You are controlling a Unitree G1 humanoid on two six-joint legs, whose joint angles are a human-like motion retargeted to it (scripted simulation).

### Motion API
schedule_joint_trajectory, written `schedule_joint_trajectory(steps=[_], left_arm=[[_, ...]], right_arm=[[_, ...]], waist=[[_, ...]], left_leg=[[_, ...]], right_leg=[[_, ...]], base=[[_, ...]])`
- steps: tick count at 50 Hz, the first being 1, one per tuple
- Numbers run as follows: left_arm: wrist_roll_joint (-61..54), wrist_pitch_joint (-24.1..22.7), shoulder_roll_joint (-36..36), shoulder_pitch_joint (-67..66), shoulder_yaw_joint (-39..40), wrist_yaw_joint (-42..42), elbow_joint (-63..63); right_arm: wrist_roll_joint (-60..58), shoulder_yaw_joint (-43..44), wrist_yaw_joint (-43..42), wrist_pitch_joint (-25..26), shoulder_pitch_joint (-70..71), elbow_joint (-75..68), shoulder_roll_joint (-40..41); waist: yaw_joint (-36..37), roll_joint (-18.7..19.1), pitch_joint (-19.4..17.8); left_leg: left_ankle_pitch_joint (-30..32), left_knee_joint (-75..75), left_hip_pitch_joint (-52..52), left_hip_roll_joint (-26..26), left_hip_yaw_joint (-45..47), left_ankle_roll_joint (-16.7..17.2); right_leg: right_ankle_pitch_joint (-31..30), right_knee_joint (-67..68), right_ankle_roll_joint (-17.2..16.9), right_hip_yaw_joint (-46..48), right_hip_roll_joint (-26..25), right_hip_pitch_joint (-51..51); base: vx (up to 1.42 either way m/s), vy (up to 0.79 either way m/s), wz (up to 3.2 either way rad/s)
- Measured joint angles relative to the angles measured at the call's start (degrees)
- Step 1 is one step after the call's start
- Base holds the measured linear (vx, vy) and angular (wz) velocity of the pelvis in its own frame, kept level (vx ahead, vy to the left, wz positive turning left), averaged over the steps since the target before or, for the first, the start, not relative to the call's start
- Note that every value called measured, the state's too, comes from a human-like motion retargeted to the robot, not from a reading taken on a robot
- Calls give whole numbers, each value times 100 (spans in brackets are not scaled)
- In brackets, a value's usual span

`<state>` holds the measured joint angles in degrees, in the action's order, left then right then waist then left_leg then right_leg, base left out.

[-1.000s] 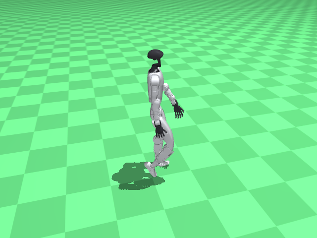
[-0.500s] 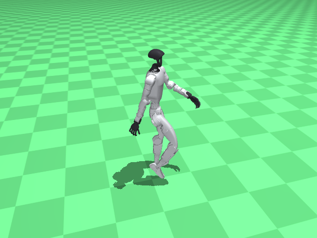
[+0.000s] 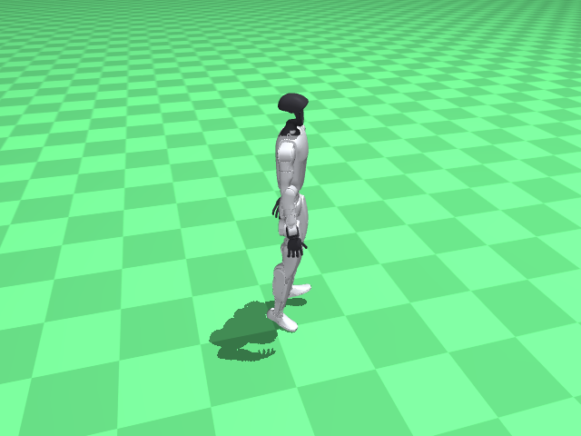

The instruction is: In place motions

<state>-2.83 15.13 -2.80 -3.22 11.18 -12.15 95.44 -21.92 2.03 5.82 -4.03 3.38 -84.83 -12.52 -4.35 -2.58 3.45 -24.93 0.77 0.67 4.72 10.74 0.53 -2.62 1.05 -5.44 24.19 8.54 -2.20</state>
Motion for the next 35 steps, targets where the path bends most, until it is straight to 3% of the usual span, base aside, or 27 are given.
schedule_joint_trajectory(steps=[5, 13, 22, 35], left_arm=[[883, -101, 31, -138, -38, 298, -292], [152, -146, -11, 26, -60, -134, -428], [166, -159, 6, 74, -101, -239, -635], [362, -183, -105, 115, -180, -208, -820]], right_arm=[[425, 265, -155, 173, -273, -906, 63], [875, 556, 239, 217, -710, -1257, 245], [-100, 152, 242, 63, -567, -537, 133], [341, 221, 80, -84, -352, 155, 162]], waist=[[-15, 157, 60], [301, 96, 52], [111, 273, 182], [138, 240, 250]], left_leg=[[-7, -71, 138, -122, -124, 81], [-21, -113, 201, -161, -157, 149], [-90, -121, 295, -303, -60, 208], [-172, -74, 191, -353, 123, 228]], right_leg=[[99, 18, 38, 108, -106, 23], [178, 12, 116, 149, -176, 20], [179, 76, 150, 3, -266, 240], [125, 98, 163, -159, -277, 339]], base=[[5, -5, 33], [3, -7, 6], [0, 0, -13], [0, 0, -17]])
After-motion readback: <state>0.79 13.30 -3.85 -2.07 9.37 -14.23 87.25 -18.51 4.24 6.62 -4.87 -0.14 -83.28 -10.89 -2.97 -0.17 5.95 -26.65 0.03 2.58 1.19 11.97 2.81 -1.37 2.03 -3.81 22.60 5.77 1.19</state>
